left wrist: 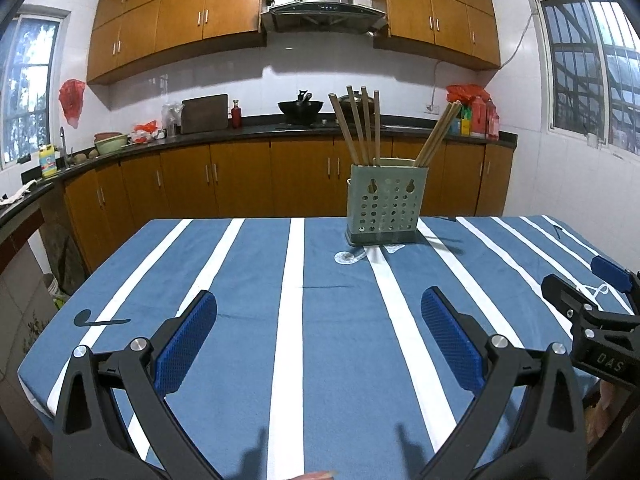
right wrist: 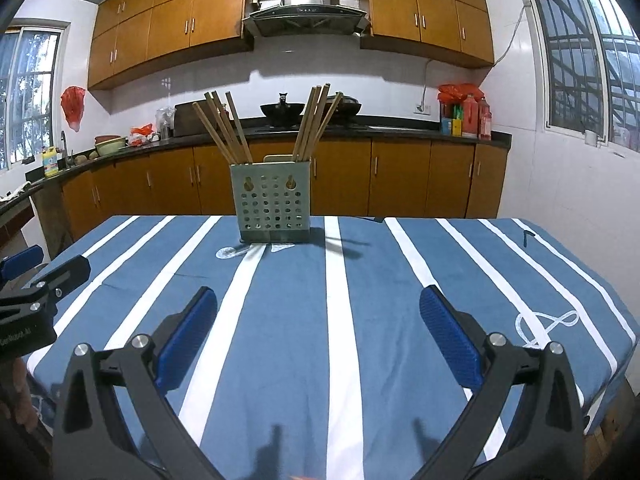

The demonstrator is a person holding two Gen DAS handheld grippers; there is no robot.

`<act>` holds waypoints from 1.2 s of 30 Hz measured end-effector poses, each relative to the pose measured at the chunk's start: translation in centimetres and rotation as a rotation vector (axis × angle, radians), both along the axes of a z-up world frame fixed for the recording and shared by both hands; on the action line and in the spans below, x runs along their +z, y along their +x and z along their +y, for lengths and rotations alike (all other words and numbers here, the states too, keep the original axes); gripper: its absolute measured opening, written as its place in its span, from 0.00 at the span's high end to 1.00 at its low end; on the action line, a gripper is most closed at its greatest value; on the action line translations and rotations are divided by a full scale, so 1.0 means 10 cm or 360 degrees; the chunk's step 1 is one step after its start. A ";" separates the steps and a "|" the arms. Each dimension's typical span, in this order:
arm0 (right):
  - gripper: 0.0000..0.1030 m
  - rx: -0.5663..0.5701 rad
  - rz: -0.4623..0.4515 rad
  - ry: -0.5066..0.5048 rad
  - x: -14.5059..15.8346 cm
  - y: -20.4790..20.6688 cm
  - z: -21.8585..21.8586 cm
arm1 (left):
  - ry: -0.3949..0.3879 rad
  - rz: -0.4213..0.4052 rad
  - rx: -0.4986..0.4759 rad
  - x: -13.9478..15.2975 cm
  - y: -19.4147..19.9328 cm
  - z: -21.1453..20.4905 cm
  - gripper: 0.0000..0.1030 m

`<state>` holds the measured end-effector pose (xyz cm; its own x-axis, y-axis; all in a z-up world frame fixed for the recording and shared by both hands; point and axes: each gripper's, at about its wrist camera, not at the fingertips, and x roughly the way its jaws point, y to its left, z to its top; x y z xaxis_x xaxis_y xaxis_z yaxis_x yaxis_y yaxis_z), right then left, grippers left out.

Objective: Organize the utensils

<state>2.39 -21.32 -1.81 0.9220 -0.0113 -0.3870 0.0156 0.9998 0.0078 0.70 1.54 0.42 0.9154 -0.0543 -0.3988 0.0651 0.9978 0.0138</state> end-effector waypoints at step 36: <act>0.04 -0.0027 0.0008 0.0037 -0.02 0.02 -0.04 | -0.0010 0.0005 -0.0010 -0.02 -0.01 -0.05 0.02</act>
<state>2.58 -21.69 -2.02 0.9198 -0.0177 -0.3920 0.0324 0.9990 0.0309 0.65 1.06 0.21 0.9137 -0.0622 -0.4016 0.0712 0.9974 0.0075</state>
